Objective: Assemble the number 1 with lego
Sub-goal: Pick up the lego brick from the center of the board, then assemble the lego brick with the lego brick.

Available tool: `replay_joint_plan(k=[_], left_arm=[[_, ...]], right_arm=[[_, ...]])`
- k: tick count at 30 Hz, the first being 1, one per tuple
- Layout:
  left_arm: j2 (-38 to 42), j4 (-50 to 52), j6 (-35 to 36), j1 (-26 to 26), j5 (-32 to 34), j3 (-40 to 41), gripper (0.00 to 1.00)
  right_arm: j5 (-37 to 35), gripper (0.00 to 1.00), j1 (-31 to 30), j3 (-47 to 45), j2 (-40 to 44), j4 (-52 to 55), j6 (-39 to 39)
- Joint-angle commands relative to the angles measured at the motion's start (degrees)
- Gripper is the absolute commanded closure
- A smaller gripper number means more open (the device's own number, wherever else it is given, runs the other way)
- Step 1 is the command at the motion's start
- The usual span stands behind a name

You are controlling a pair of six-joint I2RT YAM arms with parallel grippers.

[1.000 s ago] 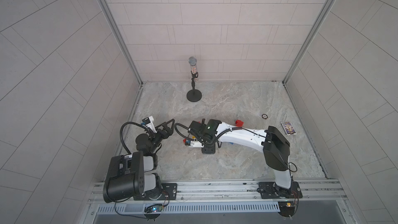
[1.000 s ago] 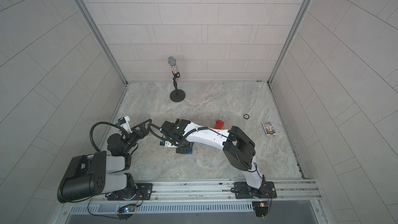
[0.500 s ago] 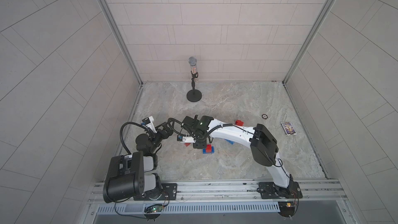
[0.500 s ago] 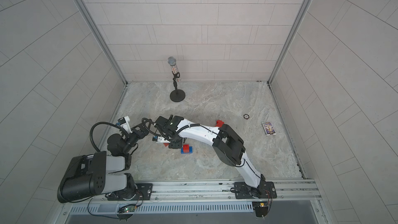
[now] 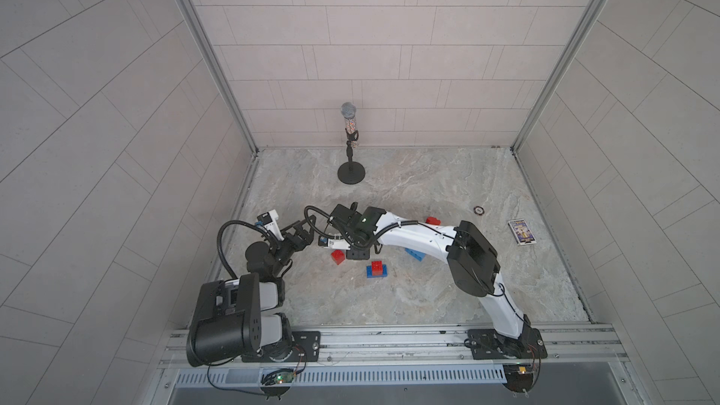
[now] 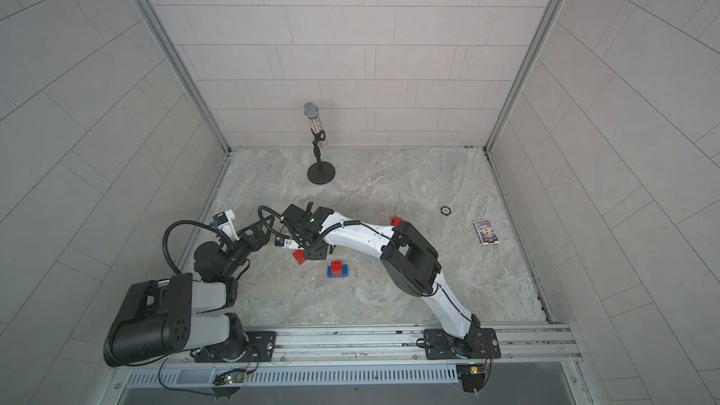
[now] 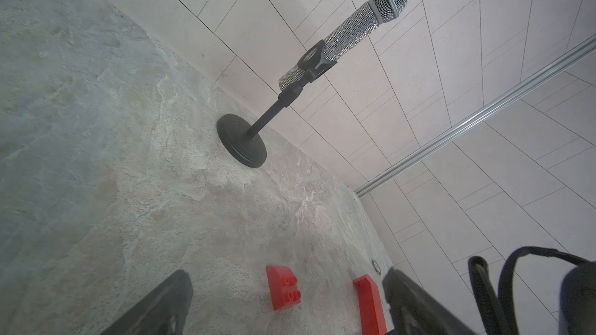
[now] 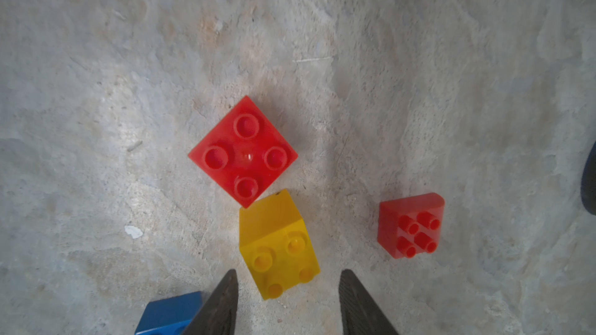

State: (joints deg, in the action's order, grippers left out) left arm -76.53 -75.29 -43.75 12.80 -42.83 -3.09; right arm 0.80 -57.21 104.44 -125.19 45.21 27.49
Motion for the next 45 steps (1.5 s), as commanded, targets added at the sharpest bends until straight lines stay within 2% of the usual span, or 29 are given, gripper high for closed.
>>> replay_joint_plan(k=[1, 6, 9, 15, 24, 37, 45], left_arm=[[-0.38, -2.75, -0.2, 0.36, -0.63, -0.77, 0.0], [-0.4, -2.76, -0.23, 0.34, -0.68, -0.82, 0.0], [-0.54, -2.76, -0.26, 0.38, -0.68, -0.77, 0.0], [-0.51, -2.76, -0.25, 0.39, -0.68, -0.84, 0.0], [-0.27, -2.76, -0.2, 0.34, -0.66, -0.62, 0.0], [0.08, -2.76, -0.19, 0.39, -0.59, -0.52, 0.0], [0.15, -2.76, -0.2, 0.39, -0.62, -0.51, 0.0]], right_arm=[[0.84, 0.48, -0.01, 0.92, -2.52, -0.04, 1.77], [2.45, 0.49, 0.41, 2.21, -4.38, 0.29, 2.09], [2.89, 0.52, 0.59, 2.86, -4.88, 0.53, 2.05], [3.9, 0.65, 0.64, 2.0, -3.36, 0.91, 1.52], [4.55, 0.92, 0.61, -1.63, 1.47, 2.78, 0.51], [6.71, 0.93, 0.51, -14.67, 19.5, 6.31, -0.36], [8.55, 0.93, 0.5, -20.58, 22.18, 5.2, -0.24]])
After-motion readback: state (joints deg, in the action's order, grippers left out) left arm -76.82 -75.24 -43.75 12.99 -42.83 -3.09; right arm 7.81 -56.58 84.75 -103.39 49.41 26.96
